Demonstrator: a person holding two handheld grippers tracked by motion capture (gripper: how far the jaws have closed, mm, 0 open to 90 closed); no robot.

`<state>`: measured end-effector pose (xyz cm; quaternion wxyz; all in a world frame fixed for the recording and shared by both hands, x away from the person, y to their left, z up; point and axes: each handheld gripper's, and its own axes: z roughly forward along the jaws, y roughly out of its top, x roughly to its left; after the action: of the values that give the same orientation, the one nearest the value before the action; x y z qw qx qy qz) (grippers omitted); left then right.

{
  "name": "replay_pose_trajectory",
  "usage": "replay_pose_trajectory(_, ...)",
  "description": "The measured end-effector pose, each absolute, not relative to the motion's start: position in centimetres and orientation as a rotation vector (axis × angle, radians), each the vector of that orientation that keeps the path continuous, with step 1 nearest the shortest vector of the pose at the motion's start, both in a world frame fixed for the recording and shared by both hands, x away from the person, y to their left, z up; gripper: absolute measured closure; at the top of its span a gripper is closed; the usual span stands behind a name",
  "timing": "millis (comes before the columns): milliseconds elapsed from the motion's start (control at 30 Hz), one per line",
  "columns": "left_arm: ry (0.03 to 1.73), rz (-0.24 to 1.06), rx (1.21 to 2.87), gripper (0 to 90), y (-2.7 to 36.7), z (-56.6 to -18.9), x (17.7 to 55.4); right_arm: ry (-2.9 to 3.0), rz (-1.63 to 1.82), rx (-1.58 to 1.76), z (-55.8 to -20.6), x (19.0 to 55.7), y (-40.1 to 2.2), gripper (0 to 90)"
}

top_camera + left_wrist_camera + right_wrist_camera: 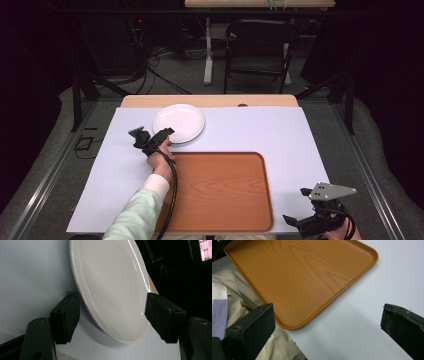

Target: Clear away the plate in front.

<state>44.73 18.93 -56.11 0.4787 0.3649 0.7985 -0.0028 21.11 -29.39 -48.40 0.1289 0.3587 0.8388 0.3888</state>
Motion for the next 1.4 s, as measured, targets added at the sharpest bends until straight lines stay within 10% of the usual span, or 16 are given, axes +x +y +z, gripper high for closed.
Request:
replay_pose_trajectory(933,2.009,-0.019,0.811,78.3,19.8,-57.6,45.4,2.443,1.133,1.042,-48.4,21.2,-29.4,0.0)
replay_pose_trajectory(1400,1.937,-0.106,0.802,82.1,20.8,-58.1,45.6,2.446,1.13,1.046,-48.5,21.3,-29.3,0.0)
